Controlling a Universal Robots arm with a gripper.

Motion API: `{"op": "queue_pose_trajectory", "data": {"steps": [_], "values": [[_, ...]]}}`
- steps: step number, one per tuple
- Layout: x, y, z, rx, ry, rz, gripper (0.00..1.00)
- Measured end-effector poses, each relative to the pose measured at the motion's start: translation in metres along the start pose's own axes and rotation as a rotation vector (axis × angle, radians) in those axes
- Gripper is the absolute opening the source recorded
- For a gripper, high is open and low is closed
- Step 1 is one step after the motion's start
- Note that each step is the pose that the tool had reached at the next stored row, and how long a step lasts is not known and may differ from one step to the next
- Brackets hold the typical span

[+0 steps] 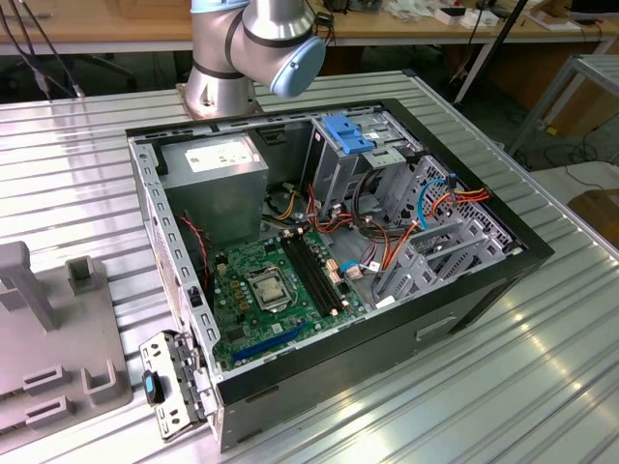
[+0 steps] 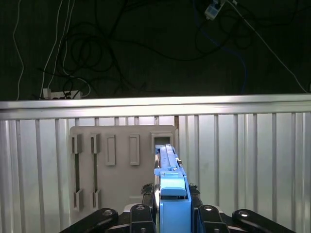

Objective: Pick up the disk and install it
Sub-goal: 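Pick up the disk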

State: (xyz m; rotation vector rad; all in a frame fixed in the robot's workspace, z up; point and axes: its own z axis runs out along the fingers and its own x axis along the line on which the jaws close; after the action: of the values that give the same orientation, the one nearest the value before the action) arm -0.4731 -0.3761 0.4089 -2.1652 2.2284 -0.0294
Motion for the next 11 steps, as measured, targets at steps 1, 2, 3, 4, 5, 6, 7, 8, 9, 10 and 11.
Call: {"op": "queue_pose_trajectory", "data": {"steps": [1, 2, 3, 4, 5, 6, 7, 8, 9, 10, 11], "values": [[0.0000, 0.0000, -0.0010, 0.0000, 0.0000, 0.000, 0.37], [0.0000, -0.0001, -0.0018, 0.0000, 0.0000, 0.000, 0.37], [0.0000, -0.0001, -0.0028, 0.0000, 0.0000, 0.000, 0.37], [-0.0001, -0.0002, -0.0036, -0.0001, 0.0000, 0.000, 0.37], [-0.0001, -0.0002, -0.0047, 0.0000, 0.0000, 0.000, 0.37], [-0.0001, -0.0002, -0.0054, 0.0000, 0.0000, 0.000, 0.37], [-0.0001, -0.0002, -0.0064, 0.0000, 0.0000, 0.000, 0.37], [-0.0001, -0.0003, -0.0077, 0.0000, 0.0000, 0.000, 0.37], [-0.0001, -0.0003, -0.0085, 0.0000, 0.0000, 0.000, 0.37], [-0.0001, -0.0004, -0.0094, -0.0001, 0.0000, 0.000, 0.37], [-0.0001, -0.0004, -0.0104, -0.0001, 0.0000, 0.000, 0.37]]}}
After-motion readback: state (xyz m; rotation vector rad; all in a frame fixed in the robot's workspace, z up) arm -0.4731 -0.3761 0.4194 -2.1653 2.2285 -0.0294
